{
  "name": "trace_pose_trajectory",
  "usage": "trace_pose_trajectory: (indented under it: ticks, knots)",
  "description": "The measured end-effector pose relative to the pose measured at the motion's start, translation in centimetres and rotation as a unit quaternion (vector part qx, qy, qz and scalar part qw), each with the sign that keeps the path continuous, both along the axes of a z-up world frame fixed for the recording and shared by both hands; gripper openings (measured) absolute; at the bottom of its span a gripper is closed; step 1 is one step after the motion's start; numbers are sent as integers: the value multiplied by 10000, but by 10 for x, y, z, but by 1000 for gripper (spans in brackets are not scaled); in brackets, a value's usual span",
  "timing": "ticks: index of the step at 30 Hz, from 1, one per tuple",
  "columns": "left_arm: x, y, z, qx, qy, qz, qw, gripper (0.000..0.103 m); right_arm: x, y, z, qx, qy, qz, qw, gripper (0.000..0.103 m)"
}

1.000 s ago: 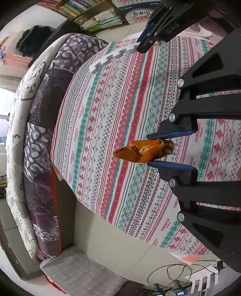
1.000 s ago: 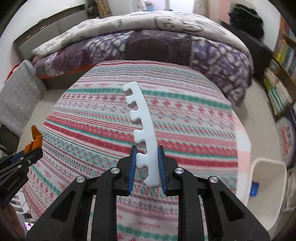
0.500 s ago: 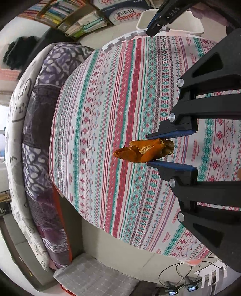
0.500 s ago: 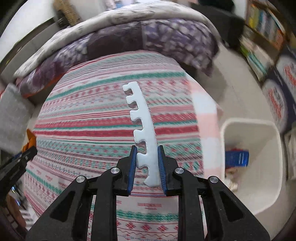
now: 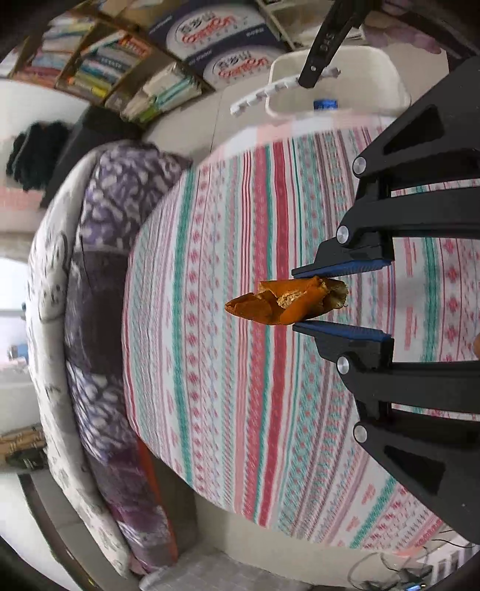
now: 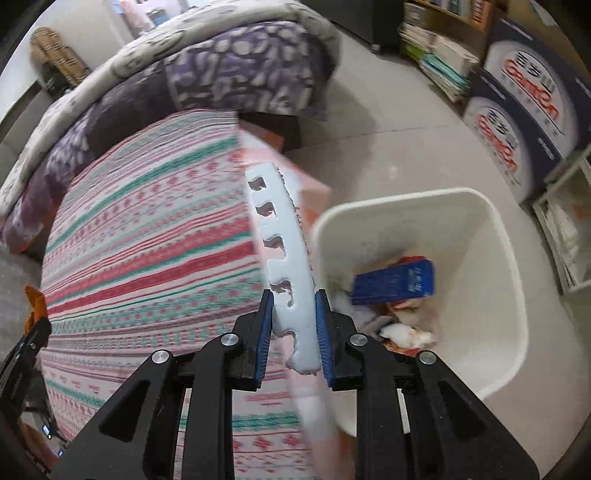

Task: Collect trash
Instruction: 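Drop the white strip into the bin with the right gripper while the left drops the peel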

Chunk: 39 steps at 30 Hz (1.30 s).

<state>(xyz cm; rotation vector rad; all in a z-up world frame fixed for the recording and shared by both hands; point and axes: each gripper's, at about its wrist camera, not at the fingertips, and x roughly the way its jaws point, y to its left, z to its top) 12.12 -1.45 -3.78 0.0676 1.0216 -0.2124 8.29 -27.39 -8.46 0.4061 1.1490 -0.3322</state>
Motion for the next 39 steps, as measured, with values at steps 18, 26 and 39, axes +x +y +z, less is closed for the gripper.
trace_pose_trajectory:
  ticks: [18,26,39]
  knots:
    - [-43,-157,-10,-741,397,-1662,9825,24,-59,-110,23,212,-539,-1723,9833,82]
    - [-61,-203,-17,-1626,795,-2319,9558,57,-77,-134,35,519,-899,-2233,9692,86]
    - [-79,-120,31,-649,-836,-736,9917,89,-79,-76,73,-635,-1360,-1247,9808,87]
